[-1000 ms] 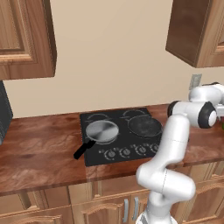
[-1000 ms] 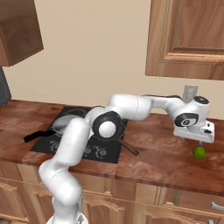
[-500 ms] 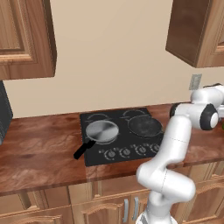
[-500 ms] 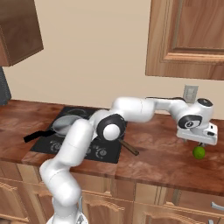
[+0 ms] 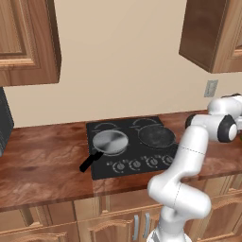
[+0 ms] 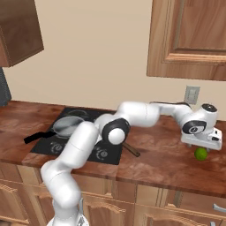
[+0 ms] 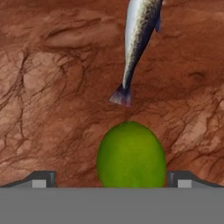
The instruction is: Place both pans onto different burners. Then place the lime and the fish on different pans.
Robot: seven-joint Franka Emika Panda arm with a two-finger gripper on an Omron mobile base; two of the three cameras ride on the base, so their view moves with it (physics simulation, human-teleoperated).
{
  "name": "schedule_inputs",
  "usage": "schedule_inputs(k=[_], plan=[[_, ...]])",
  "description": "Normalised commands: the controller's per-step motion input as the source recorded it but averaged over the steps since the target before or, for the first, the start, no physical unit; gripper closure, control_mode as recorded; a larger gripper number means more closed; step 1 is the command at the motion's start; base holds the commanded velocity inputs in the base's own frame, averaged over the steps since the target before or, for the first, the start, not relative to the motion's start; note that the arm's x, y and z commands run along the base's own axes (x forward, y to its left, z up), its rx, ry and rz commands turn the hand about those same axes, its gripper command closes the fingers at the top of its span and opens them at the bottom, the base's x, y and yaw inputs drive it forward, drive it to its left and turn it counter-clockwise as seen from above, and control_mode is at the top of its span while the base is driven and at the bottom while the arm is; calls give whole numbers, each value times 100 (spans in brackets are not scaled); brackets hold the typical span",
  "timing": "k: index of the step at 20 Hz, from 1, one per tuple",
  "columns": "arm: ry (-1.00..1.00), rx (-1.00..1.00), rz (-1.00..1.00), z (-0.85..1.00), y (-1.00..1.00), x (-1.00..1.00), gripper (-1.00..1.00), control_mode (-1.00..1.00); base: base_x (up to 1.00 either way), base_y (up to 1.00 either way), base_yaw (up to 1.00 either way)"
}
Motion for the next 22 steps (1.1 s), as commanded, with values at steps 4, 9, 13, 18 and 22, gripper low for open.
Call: schedule_inputs(k=[4, 9, 13, 18, 22], plan=[[0, 0, 0, -12, -13, 0, -100, -100, 0, 0, 0], [0, 0, 0, -11, -10, 0, -100, -100, 0, 0, 0], [0, 0, 0, -12, -6, 0, -100, -100, 0, 0, 0], [0, 0, 0, -11, -2, 0, -100, -100, 0, 0, 0], [2, 0, 0, -12, 0, 0, 100, -100, 0, 0, 0]])
